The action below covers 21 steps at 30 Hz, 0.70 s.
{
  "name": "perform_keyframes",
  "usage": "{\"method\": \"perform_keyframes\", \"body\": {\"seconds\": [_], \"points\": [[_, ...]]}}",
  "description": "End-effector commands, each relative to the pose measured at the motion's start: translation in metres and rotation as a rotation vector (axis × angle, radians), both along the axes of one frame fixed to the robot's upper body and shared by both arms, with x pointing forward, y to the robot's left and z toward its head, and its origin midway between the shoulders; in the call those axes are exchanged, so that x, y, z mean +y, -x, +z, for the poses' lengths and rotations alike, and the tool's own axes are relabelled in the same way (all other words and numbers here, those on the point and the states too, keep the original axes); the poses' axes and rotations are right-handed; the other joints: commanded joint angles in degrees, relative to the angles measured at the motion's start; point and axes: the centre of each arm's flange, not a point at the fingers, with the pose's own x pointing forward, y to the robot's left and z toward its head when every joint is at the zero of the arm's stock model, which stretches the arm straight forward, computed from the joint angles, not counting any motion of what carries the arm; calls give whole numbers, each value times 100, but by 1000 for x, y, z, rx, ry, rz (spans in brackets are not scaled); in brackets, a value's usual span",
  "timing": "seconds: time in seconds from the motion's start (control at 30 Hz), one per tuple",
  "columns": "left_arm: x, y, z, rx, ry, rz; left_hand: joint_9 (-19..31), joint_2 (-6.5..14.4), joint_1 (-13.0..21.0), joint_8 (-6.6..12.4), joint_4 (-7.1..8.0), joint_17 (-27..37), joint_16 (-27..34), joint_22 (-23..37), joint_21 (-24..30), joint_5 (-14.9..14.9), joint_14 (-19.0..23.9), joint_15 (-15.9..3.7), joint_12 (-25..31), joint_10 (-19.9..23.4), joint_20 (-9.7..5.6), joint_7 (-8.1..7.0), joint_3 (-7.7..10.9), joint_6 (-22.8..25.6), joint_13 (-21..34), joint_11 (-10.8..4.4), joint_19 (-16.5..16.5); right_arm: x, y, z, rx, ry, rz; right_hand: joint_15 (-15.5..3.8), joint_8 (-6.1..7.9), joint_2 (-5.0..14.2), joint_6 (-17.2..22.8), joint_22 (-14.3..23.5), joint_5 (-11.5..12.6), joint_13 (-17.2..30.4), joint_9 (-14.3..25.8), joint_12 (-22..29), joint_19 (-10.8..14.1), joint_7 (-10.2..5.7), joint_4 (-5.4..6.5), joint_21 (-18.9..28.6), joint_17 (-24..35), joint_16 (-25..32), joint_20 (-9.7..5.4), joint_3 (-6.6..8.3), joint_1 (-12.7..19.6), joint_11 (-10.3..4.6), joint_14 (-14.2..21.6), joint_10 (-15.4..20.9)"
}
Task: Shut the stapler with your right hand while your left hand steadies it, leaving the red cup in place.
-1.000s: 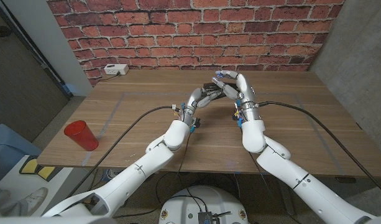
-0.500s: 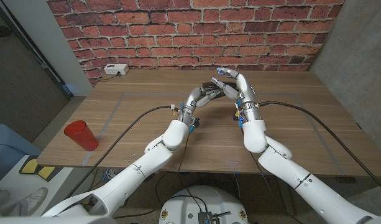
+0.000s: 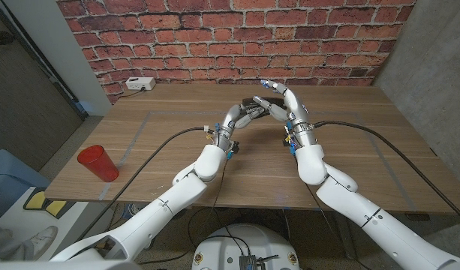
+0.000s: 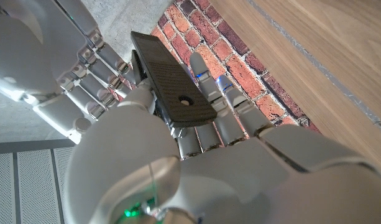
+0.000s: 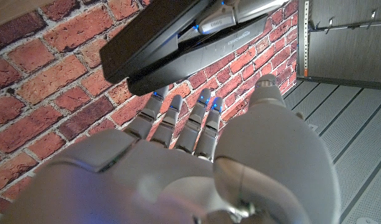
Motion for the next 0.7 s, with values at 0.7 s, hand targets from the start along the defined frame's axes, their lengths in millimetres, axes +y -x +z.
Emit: {"method": "perform_keyframes", "body": {"seconds": [0.7], "points": [[14, 3, 0, 3, 55, -17, 100, 292, 400, 46, -59, 80, 81, 13, -9, -43, 134, -550, 119, 808, -5, 60, 6, 22, 2492, -667, 41, 3, 25, 15, -139, 371, -202, -447, -37, 24, -1730, -23, 63, -70, -45, -239, -221, 16, -232, -592, -380, -356, 324, -73, 173, 41, -761, -1610]]}}
